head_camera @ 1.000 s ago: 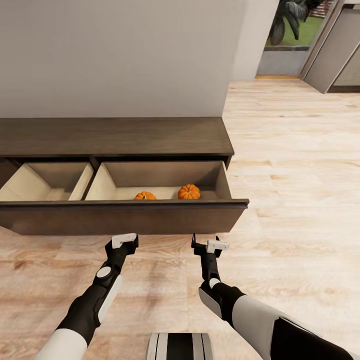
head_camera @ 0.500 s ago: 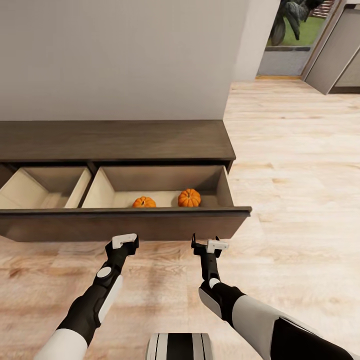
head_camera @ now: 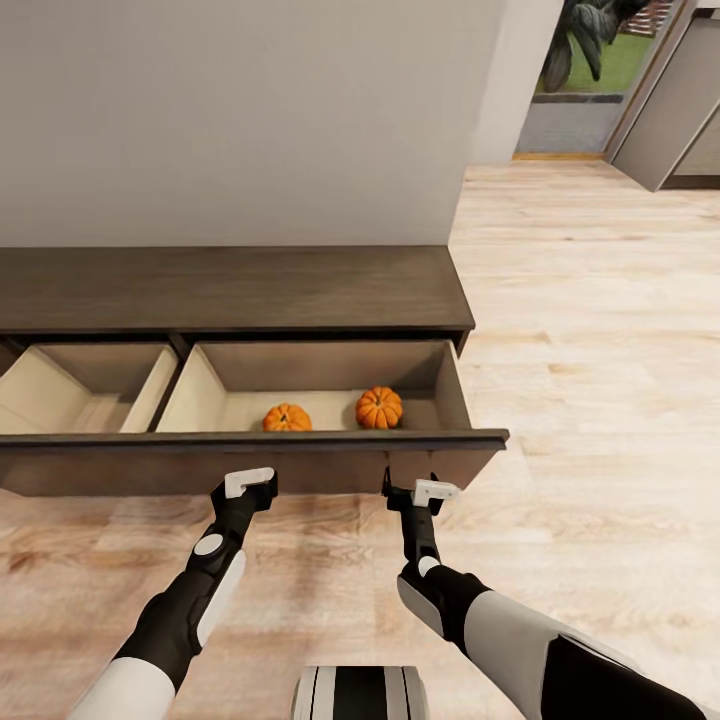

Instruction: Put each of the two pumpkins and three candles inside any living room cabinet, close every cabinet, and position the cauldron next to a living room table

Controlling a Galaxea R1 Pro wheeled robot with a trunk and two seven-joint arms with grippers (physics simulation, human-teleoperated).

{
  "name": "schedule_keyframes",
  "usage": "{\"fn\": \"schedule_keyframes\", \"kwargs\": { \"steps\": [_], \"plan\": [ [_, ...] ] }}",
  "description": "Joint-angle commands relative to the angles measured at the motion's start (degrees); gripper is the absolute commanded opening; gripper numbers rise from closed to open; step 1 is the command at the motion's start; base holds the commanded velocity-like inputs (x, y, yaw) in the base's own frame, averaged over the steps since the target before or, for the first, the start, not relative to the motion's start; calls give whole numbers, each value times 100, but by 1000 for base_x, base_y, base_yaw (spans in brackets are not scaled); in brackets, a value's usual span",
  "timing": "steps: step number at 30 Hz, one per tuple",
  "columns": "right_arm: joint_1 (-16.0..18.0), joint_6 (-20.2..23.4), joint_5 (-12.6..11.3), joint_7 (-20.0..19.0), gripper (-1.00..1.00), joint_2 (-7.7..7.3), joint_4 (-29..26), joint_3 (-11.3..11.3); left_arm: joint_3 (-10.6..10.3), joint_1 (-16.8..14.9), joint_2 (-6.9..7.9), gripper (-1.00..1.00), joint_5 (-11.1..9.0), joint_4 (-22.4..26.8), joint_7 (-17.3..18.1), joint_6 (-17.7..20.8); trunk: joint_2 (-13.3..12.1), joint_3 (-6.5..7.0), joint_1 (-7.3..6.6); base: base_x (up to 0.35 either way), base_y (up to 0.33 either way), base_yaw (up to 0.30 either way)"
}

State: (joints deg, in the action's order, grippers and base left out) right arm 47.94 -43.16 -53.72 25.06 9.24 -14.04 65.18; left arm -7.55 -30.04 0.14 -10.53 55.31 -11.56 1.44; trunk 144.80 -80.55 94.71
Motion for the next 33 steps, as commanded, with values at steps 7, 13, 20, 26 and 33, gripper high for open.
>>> {"fn": "schedule_keyframes", "kwargs": {
  "steps": [7,13,20,26,33],
  "plan": [
    [5,-8,-16,52,100,-1,-3,49,-18,-2,4,100,-39,7,-39,21,1,-4,1,228,0,0],
    [3,-8,-16,52,100,-1,-3,49,-18,-2,4,100,-40,6,-39,21,1,-4,1,246,0,0],
    [2,-8,-16,52,100,-1,-3,49,-18,-2,4,100,-43,6,-39,21,1,-4,1,246,0,0],
    [1,0,-16,52,100,-1,-3,52,-18,-2,4,100,-38,6,-39,21,1,-4,1,246,0,0],
    [0,0,-16,52,100,-1,-3,55,-18,-2,4,100,-42,6,-39,21,1,-4,1,244,0,0]
  ]
}}
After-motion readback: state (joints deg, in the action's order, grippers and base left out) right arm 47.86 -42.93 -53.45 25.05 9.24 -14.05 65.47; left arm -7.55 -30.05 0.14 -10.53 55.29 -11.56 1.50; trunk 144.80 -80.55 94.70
